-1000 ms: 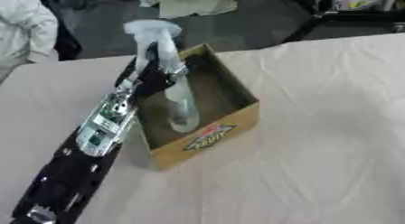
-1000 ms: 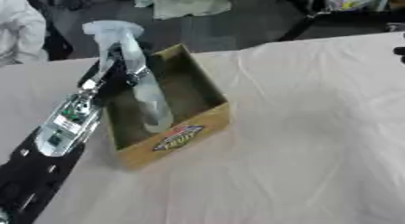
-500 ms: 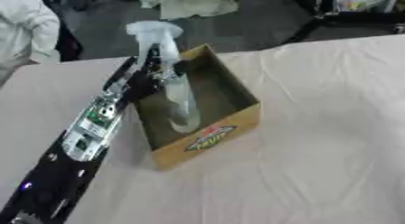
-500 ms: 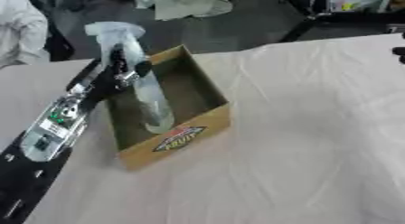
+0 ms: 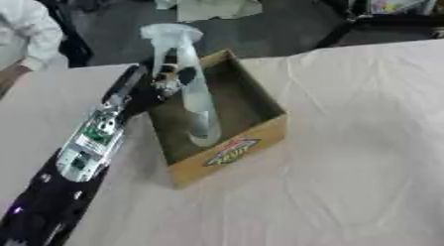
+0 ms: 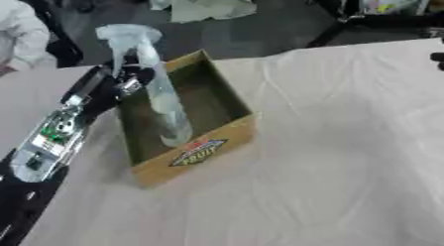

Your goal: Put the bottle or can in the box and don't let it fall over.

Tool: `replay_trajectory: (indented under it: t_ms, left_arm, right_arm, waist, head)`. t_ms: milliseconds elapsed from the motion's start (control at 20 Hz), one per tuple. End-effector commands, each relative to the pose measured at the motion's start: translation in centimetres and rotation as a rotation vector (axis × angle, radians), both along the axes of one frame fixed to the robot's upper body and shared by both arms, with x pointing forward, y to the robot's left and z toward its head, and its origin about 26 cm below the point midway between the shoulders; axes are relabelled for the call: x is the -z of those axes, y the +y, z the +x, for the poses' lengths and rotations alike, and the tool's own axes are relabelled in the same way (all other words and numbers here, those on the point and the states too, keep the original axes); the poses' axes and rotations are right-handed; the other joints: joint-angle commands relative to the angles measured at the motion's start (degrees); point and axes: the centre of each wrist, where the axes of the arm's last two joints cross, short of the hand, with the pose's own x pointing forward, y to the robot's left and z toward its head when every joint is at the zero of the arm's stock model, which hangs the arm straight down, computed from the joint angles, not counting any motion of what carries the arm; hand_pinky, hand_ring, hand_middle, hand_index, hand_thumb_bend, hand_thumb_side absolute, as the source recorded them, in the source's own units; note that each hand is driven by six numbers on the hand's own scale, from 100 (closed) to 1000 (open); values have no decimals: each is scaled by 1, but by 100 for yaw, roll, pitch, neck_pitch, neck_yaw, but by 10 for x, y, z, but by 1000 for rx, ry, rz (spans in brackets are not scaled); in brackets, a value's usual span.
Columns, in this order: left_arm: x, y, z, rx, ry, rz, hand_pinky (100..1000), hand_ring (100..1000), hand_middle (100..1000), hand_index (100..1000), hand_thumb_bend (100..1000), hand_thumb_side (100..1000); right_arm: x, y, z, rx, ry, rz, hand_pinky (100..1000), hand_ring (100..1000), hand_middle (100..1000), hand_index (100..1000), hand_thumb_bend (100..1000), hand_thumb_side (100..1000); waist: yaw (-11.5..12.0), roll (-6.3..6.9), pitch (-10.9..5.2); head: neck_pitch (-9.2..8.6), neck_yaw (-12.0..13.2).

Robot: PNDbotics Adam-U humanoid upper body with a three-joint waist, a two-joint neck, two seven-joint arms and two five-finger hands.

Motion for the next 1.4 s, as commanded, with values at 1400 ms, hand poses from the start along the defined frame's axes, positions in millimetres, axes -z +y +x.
replay_trajectory:
  t_ms: [1400]
  left_arm:
    - [-5,78,-31,-195,-45,4,978,872,832,805,413,720]
  right_arm:
    - [-17,-17,-7,42,-54,4,870,748,789,843,100,754]
  waist:
    - [199,-230,-259]
  head:
    - [10,-50]
